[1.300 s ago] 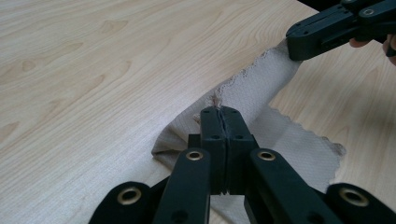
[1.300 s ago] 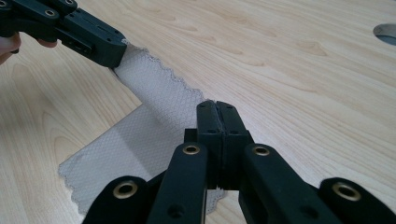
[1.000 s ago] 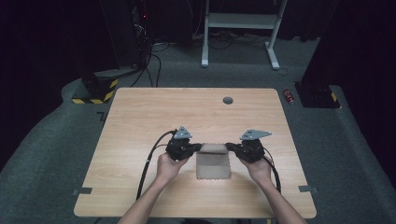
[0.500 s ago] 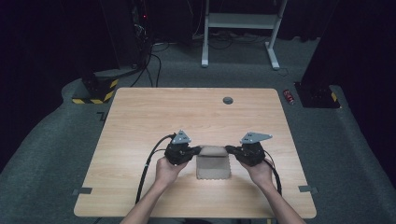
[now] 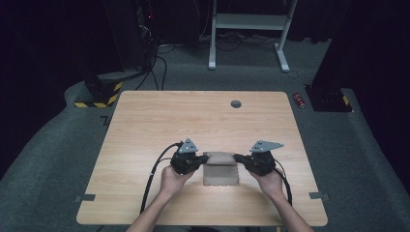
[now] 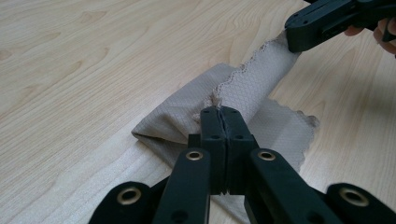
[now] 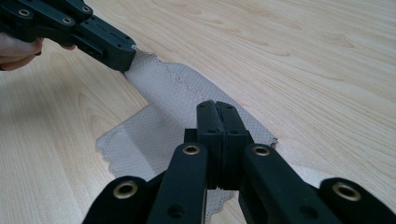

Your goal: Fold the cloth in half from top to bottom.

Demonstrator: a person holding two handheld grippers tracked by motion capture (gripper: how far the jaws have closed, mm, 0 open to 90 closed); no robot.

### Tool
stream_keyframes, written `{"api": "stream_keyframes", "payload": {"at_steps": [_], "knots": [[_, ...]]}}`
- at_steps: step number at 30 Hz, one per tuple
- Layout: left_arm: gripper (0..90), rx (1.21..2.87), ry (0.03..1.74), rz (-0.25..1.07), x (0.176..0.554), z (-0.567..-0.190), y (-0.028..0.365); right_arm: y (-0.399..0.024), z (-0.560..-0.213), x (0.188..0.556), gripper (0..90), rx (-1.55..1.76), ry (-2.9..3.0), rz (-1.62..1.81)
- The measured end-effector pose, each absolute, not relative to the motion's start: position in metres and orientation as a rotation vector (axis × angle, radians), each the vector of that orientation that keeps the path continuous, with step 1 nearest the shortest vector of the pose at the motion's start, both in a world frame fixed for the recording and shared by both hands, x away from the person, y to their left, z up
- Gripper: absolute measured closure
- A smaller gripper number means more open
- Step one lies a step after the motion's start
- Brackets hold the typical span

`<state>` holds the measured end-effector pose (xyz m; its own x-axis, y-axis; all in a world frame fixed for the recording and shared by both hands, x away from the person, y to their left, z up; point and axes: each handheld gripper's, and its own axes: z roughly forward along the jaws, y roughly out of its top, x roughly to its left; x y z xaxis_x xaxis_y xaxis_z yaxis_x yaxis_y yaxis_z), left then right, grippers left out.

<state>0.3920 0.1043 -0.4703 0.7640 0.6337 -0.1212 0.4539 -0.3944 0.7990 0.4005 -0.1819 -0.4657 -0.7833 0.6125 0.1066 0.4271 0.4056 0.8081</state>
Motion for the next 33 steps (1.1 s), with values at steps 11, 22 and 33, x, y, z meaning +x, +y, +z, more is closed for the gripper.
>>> {"api": "stream_keyframes", "payload": {"at_steps": [11, 22, 33], "knots": [[88.8, 2.065, 0.808, 0.248, 0.385, -0.476, 0.105, -0.183, -0.473, 0.395, 89.6, 0.918, 2.489, 1.318], [88.7, 2.091, 0.787, 0.267, 0.380, -0.480, 0.100, -0.186, -0.477, 0.392, 89.6, 0.924, 2.500, 1.313], [88.5, 2.102, 0.785, 0.261, 0.376, -0.488, 0.097, -0.189, -0.488, 0.389, 89.4, 0.940, 2.525, 1.293]]}}
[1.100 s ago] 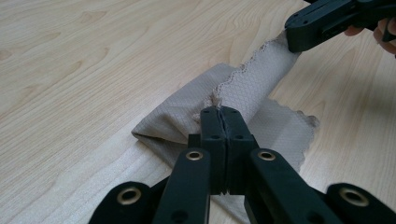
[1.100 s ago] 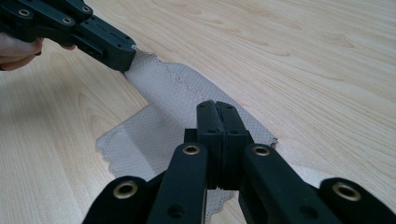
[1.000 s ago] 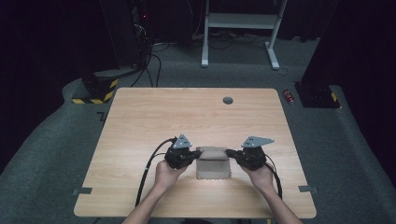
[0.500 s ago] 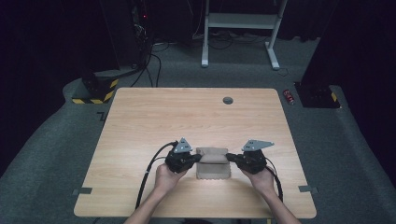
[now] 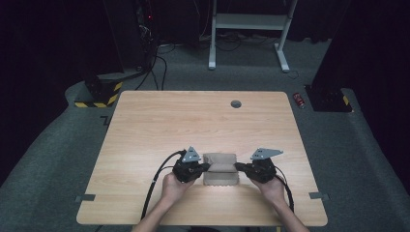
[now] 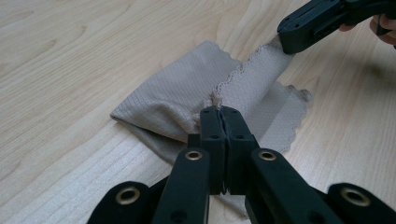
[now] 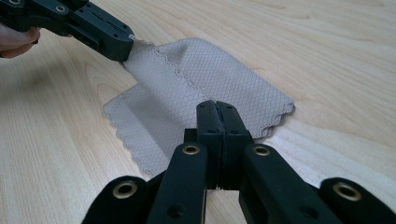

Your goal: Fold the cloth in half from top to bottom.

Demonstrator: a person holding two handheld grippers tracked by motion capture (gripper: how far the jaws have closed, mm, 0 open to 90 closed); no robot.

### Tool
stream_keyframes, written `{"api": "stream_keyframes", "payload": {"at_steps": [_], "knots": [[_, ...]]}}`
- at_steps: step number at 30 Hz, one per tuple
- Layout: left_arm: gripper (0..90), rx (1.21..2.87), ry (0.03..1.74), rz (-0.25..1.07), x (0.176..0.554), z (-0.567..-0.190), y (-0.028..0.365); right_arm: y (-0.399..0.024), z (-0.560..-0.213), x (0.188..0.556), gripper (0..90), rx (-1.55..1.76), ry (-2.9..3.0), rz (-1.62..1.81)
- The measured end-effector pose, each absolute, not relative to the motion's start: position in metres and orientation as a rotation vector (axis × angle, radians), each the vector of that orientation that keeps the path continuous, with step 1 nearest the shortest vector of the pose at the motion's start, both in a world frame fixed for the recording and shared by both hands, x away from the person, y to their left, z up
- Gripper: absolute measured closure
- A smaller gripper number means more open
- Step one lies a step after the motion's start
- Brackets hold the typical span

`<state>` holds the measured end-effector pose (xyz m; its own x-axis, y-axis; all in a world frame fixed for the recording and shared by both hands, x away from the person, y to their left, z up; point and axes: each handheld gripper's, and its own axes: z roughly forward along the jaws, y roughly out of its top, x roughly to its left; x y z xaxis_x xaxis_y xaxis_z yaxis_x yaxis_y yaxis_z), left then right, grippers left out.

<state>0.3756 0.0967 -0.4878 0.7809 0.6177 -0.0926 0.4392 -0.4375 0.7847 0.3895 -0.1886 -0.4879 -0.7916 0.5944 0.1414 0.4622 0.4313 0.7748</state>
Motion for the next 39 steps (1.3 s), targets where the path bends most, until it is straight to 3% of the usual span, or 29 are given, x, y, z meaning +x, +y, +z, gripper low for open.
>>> {"api": "stream_keyframes", "payload": {"at_steps": [39], "knots": [[86.8, 2.188, 0.774, 0.276, 0.356, -0.511, 0.095, -0.191, -0.513, 0.372, 88.1, 0.953, 2.574, 1.276]]}}
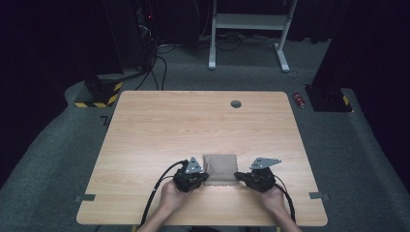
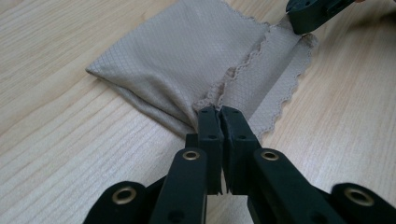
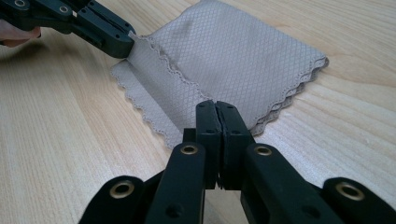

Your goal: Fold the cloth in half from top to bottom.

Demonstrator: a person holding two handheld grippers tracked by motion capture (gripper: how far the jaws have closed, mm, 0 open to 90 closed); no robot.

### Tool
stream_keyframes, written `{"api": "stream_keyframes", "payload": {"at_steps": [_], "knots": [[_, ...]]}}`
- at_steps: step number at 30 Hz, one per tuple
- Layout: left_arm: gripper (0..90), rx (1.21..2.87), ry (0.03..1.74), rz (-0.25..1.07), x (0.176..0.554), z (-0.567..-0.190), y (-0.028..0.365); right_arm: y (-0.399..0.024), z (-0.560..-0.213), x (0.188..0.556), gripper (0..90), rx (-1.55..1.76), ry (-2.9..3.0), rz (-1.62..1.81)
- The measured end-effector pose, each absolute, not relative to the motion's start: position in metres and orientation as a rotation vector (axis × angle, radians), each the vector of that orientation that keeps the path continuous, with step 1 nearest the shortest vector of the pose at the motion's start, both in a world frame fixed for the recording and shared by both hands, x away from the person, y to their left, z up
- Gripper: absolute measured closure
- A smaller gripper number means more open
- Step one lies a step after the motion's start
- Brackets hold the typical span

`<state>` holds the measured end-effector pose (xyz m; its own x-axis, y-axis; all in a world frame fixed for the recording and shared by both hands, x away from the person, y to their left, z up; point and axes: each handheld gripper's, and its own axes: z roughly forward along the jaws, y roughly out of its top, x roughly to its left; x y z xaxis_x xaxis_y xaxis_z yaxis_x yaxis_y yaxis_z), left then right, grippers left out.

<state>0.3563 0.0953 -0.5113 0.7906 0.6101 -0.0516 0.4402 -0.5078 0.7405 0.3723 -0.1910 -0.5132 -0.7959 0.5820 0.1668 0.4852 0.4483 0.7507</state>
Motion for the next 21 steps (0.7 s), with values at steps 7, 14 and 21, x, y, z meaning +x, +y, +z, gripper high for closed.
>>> {"api": "stream_keyframes", "payload": {"at_steps": [7, 14, 21], "knots": [[86.6, 2.189, 0.778, 0.266, 0.353, -0.512, 0.098, -0.194, -0.514, 0.370, 84.2, 0.960, 2.578, 1.273], [79.2, 2.149, 0.788, 0.247, 0.349, -0.509, 0.106, -0.197, -0.509, 0.367, 79.6, 0.957, 2.561, 1.309], [76.2, 2.082, 0.805, 0.250, 0.352, -0.496, 0.113, -0.201, -0.504, 0.365, 79.4, 0.967, 2.535, 1.349]]}}
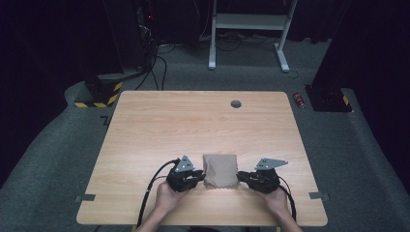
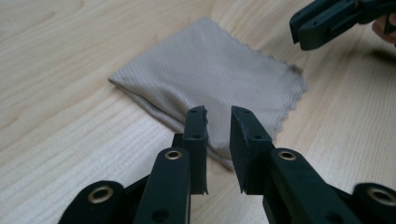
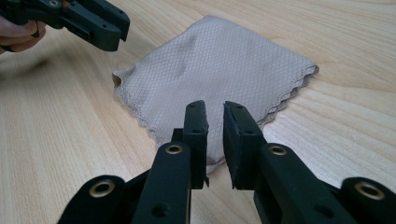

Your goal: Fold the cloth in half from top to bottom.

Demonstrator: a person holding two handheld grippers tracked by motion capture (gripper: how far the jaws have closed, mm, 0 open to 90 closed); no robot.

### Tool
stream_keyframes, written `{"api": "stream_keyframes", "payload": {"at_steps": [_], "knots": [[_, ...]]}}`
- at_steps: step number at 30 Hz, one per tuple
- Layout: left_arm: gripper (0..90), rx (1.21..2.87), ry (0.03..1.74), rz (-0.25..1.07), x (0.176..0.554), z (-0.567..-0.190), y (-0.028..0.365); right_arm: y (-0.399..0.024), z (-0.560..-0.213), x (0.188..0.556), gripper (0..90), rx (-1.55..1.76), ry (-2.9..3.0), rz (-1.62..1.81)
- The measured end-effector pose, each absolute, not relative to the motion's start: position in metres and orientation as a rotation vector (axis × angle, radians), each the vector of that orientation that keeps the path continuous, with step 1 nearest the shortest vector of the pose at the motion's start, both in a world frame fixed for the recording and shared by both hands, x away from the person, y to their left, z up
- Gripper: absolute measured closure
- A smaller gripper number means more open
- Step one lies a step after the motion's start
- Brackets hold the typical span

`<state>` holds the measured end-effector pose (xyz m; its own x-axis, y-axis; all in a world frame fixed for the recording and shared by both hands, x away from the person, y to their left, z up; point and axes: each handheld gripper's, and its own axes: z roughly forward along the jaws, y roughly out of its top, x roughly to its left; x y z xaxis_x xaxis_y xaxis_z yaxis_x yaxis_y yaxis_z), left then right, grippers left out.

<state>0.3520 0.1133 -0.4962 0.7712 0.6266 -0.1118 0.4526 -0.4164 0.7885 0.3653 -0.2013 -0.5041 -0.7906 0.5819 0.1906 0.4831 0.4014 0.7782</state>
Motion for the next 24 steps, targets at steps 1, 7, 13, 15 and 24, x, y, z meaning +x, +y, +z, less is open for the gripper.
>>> {"api": "stream_keyframes", "payload": {"at_steps": [1, 7, 13, 15, 24], "knots": [[76.0, 2.075, 0.809, 0.255, 0.354, -0.495, 0.112, -0.201, -0.504, 0.365, 79.4, 0.974, 2.534, 1.350], [70.5, 2.132, 0.815, 0.276, 0.360, -0.498, 0.096, -0.192, -0.508, 0.368, 78.7, 0.981, 2.541, 1.327], [65.2, 2.206, 0.813, 0.289, 0.356, -0.508, 0.089, -0.184, -0.514, 0.367, 73.9, 0.953, 2.570, 1.259], [64.2, 2.231, 0.814, 0.283, 0.353, -0.510, 0.091, -0.183, -0.515, 0.366, 72.2, 0.943, 2.575, 1.231], [59.5, 2.279, 0.844, 0.325, 0.346, -0.512, 0.103, -0.181, -0.520, 0.363, 67.2, 0.914, 2.569, 1.163]]}}
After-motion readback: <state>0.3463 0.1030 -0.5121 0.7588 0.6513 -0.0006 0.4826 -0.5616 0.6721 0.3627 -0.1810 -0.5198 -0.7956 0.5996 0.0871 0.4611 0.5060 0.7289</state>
